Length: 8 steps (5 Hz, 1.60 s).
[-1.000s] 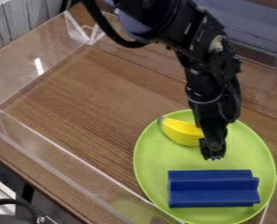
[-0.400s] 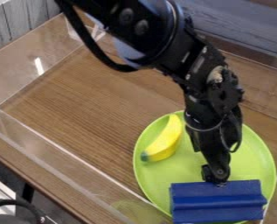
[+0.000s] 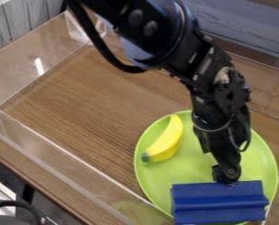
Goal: Remove the blue object from inside the green plate and put it on the table
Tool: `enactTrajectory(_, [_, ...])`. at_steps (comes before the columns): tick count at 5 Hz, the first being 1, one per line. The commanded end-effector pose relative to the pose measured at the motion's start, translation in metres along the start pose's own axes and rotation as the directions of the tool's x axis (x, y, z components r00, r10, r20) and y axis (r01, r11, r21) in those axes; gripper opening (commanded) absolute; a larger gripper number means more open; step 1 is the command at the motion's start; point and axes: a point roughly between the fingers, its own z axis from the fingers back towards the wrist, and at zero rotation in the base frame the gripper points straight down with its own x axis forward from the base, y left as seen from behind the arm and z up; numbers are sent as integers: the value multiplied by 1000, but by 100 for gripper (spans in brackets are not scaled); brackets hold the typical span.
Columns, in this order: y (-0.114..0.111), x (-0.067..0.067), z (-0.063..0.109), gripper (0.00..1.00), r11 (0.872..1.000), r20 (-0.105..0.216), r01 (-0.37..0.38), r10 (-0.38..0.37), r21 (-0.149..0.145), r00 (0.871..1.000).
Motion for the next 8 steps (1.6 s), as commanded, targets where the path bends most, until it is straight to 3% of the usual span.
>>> enactTrajectory(1, [-23,-6,-15,100,998,-40,41,-43,-40,998])
enactTrajectory(3, [-20,-14,-18,100,995,-33,76,-78,-65,996])
enactTrajectory(5, [-18,-13,-13,100,995,-24,67,-69,-80,997])
enactTrajectory(7, [-15,-24,-16,100,978,-8,167,-169,-123,986])
enactTrajectory(8, [-24,-28,-17,100,978,-4,163,-165,-128,986])
